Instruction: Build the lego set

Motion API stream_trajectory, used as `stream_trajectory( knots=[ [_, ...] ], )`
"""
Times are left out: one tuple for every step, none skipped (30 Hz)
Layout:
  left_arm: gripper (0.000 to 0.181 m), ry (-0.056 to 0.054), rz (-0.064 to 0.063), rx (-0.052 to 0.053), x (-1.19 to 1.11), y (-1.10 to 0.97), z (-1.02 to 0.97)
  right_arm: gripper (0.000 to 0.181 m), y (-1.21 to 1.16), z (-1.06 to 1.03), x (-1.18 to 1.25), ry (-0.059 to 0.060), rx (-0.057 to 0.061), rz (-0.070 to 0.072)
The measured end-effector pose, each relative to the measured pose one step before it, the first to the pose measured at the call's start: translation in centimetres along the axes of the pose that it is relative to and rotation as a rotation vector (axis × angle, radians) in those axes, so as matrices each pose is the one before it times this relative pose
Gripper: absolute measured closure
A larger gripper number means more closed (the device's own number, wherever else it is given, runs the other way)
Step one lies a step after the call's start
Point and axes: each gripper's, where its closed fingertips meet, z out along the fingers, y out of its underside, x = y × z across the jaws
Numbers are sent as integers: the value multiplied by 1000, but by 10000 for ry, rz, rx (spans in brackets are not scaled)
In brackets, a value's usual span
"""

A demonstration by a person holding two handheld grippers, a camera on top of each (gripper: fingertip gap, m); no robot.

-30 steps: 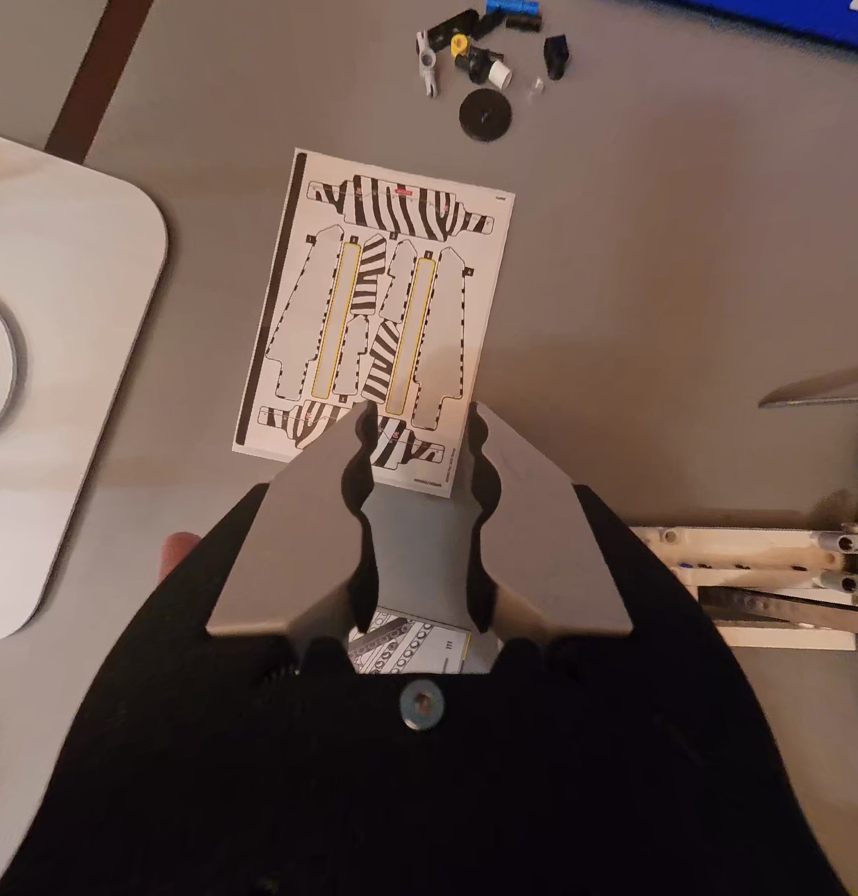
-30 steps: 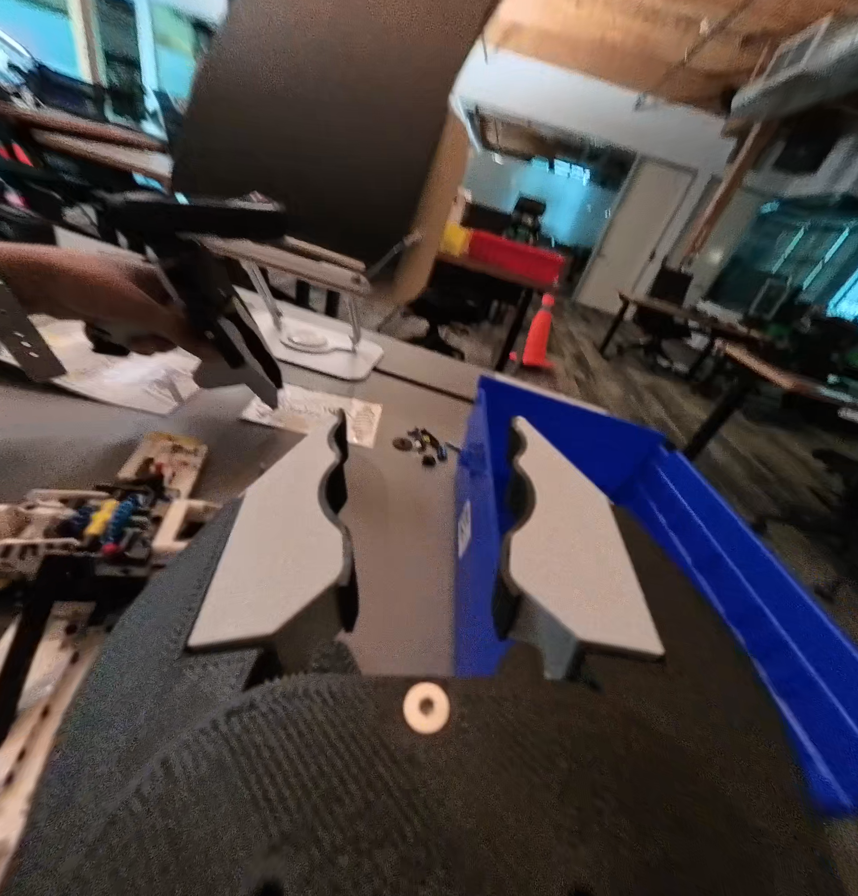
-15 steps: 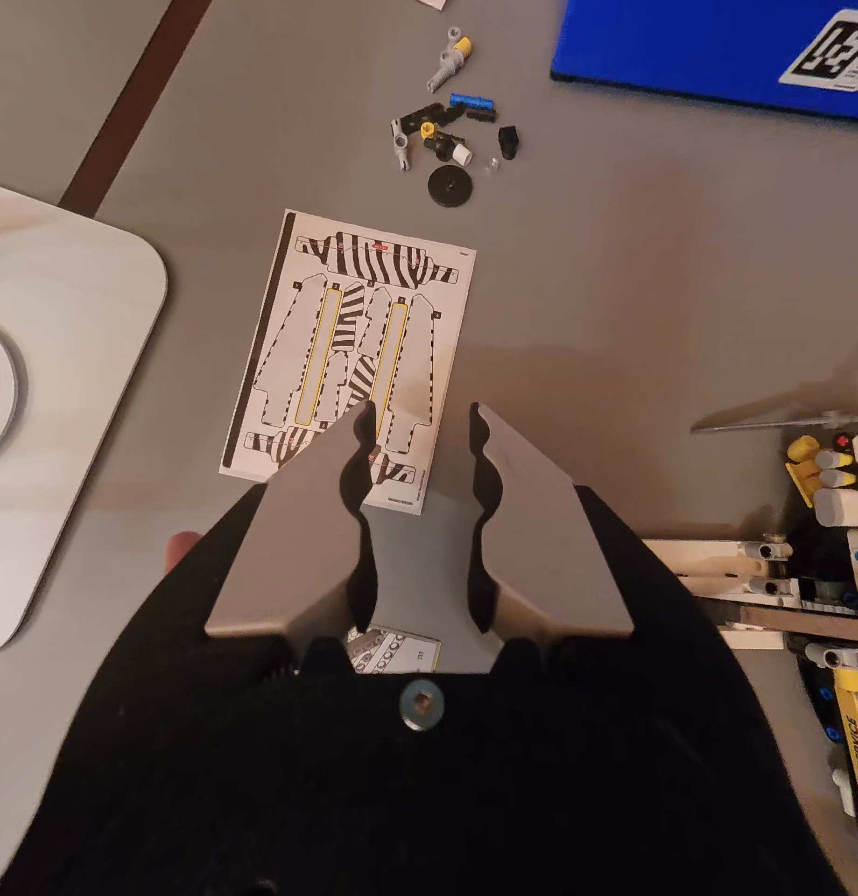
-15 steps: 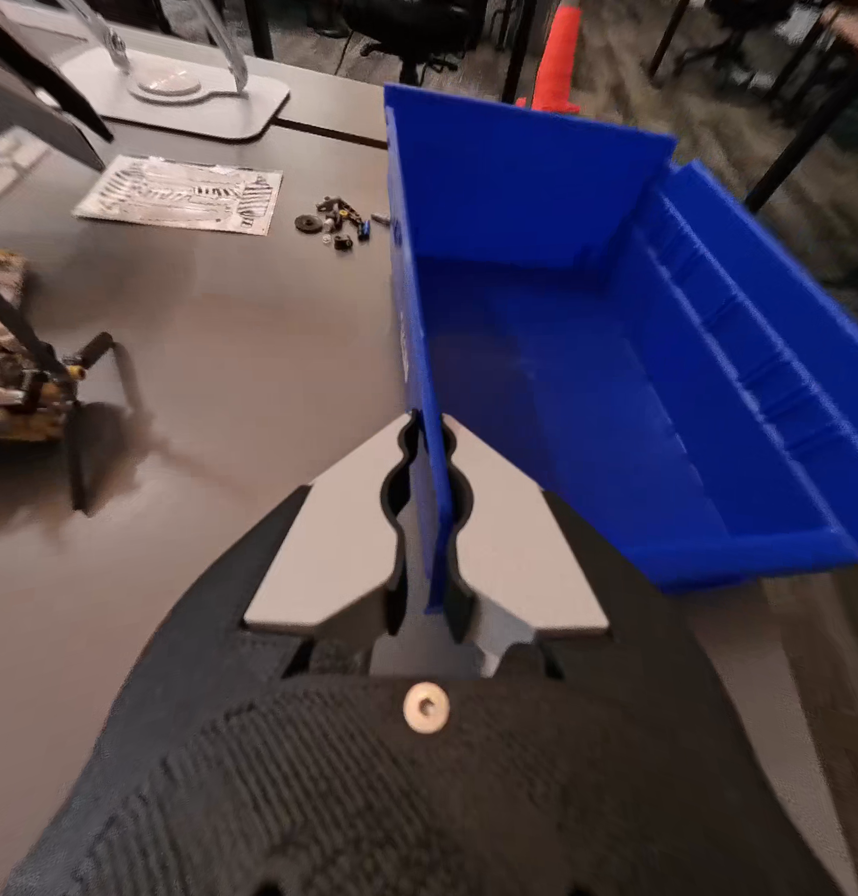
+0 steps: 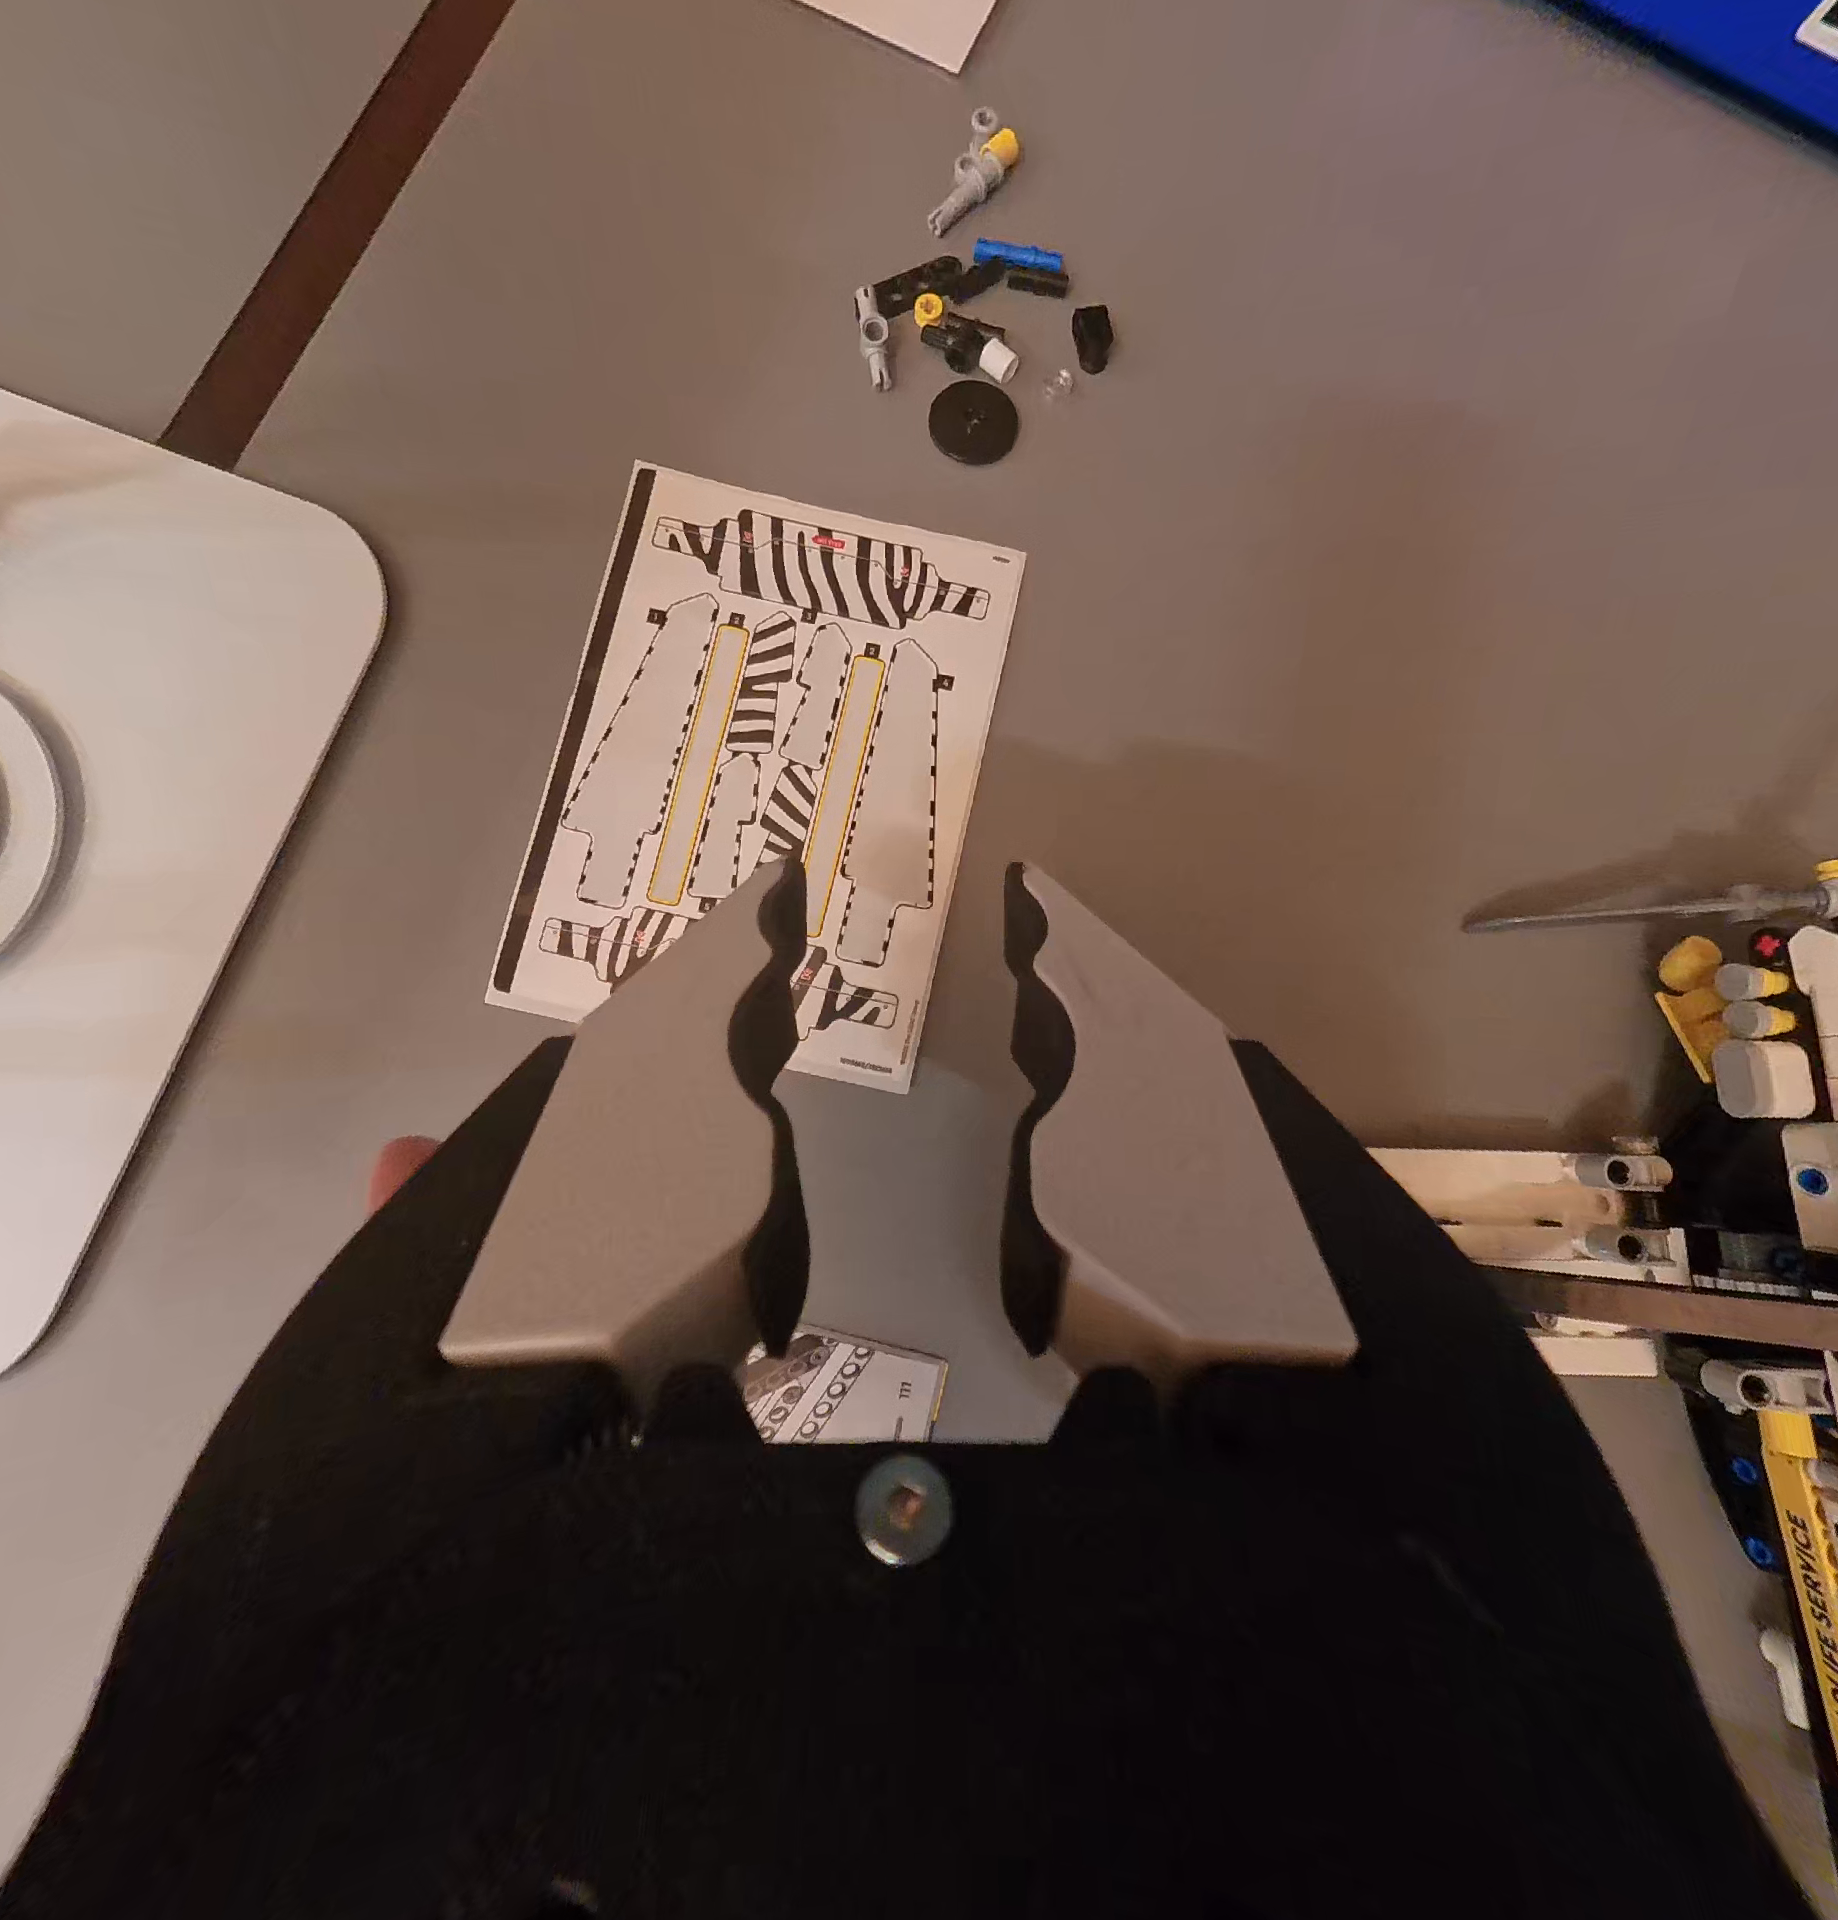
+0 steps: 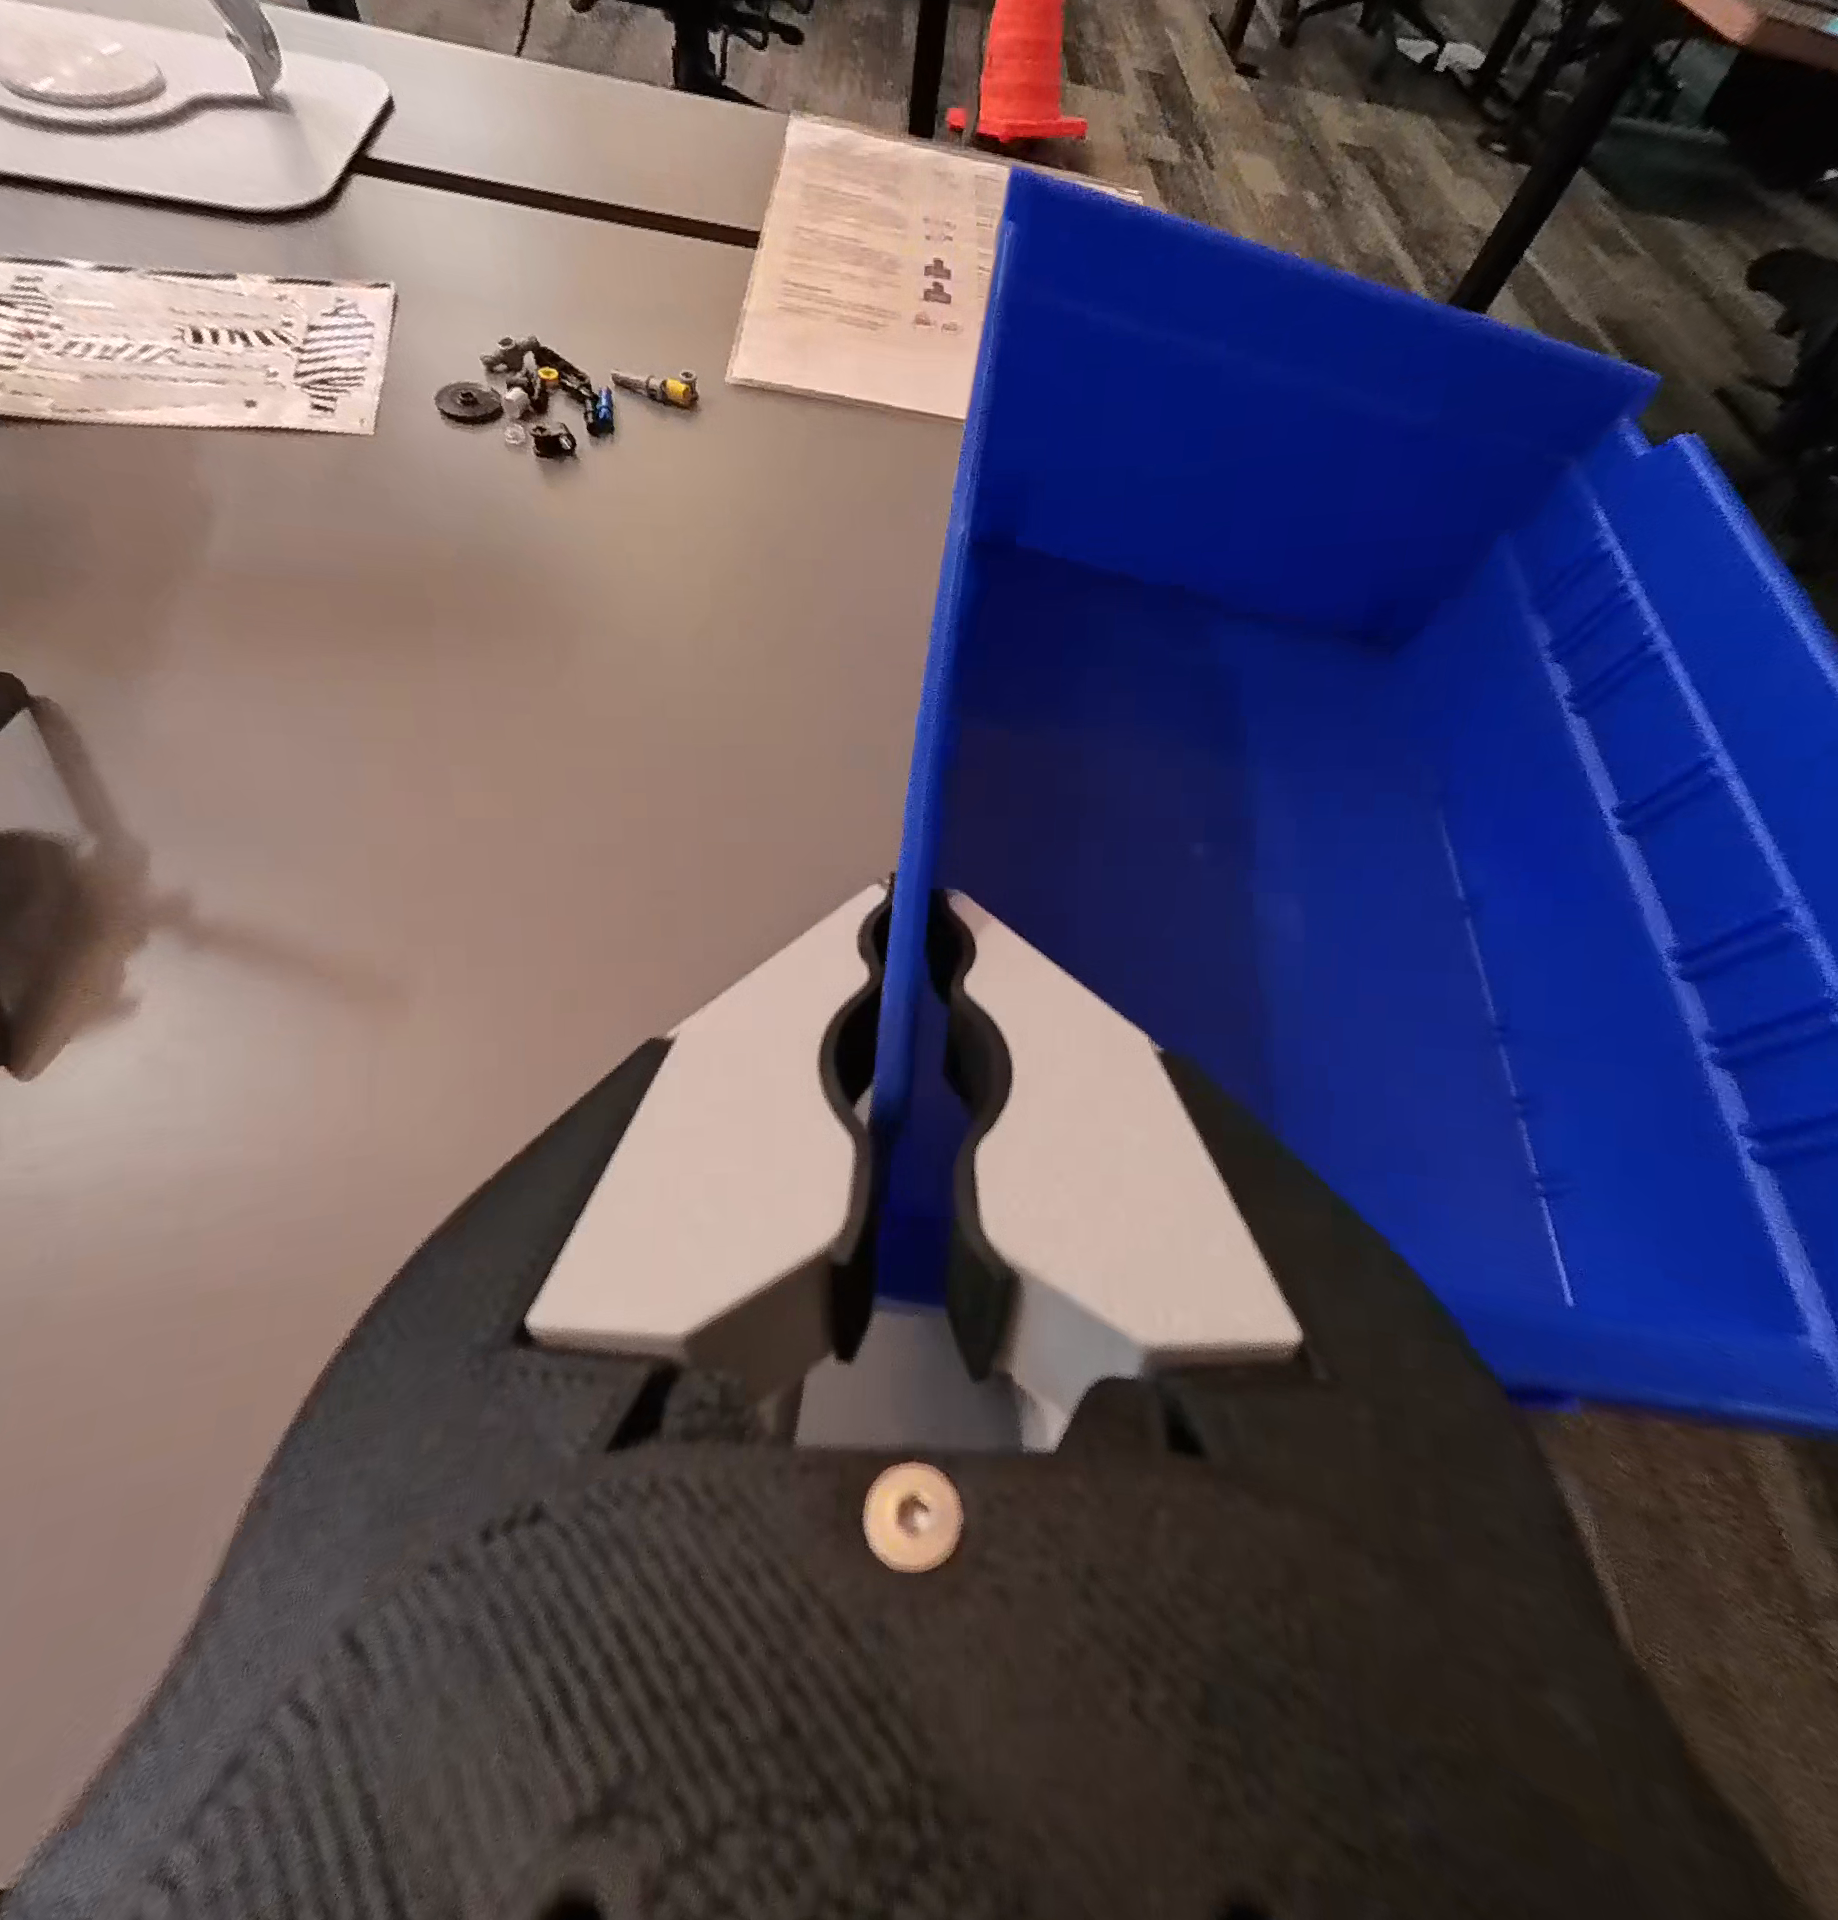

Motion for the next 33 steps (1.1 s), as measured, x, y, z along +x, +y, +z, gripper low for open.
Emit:
stream_trajectory(
  knots=[
    [143,7,1,-16,29,32,60,178,-45,54,-118,-99,69,49],
    [143,-2,4,-29,3,60,81,178,-82,91,-229,-131,90,-10],
    [143,-9,-2,-35,-23,72,98,178,-89,131,-235,-97,80,-22],
    [143,7,-8,-45,3,90,127,178,-50,159,-204,-36,37,-83],
    [143,25,-8,-52,28,112,137,178,34,185,-141,31,-16,-148],
    [143,24,-7,-59,35,127,141,178,20,220,-143,30,-1,-131],
    [143,4,-5,-75,5,141,136,178,3,211,-176,4,26,-61],
    [143,-11,18,-86,9,137,119,178,-99,193,-271,-76,88,-6],
    [143,-25,43,-64,12,106,85,177,-157,138,-323,-115,103,57],
    [142,-29,46,-44,16,64,84,178,-136,105,-226,-56,60,57],
    [142,-21,33,-34,7,61,56,178,-82,106,-204,-42,36,-15],
    [142,-2,14,-24,7,45,63,178,-51,96,-227,-66,30,-58],
    [141,11,-5,-16,8,40,63,178,-61,63,-219,-74,37,-49],
    [142,14,-17,-13,-9,48,67,178,-71,48,-215,-95,37,-43],
    [142,17,-24,-16,-22,72,74,178,-49,32,-197,-97,28,-38],
    [142,21,-27,-24,-14,74,75,178,-46,25,-172,-90,32,-26],
    [141,36,-29,-32,7,107,65,178,-50,21,-171,-90,38,-23],
    [142,34,-25,-32,2,86,55,178,-27,25,-149,-85,28,-19],
    [141,12,-16,-18,-15,64,43,178,-29,20,-96,-61,27,0],
    [141,-4,-8,0,-23,31,26,178,-27,22,-59,-36,25,10],
    [141,-9,-4,11,-41,-6,24,178,-9,13,-23,-17,13,-2],
    [141,-8,-4,4,-30,16,35,178,-4,4,11,1,12,-12],
    [141,-16,-9,-17,-38,52,28,178,-6,-6,26,17,7,-14],
    [141,-27,-4,-21,-67,51,17,178,6,-13,12,25,-18,-40],
    [141,-45,1,-5,-105,26,-7,176,-33,-63,-45,18,-25,-86],
    [140,-56,-11,20,-142,-7,-54,172,-247,-171,-119,-11,57,-100],
    [140,-43,-35,42,-147,-38,-89,167,-577,-314,-106,22,200,-76],
    [140,-18,-55,62,-129,-65,-102,164,-855,-428,-98,52,312,-52],
    [140,-5,-73,65,-139,-58,-112,163,-1040,-492,-181,22,388,-47],
    [140,-12,-81,64,-144,-55,-90,161,-1218,-519,-300,-8,459,-38],
    [140,-15,-70,50,-157,-22,-62,161,-1303,-505,-437,-48,497,-25],
    [140,-34,-53,17,-176,39,-33,161,-1321,-447,-659,-118,474,16],
    [140,-89,-32,-15,-250,106,4,162,-1374,-338,-979,-237,478,93]
  ],
)
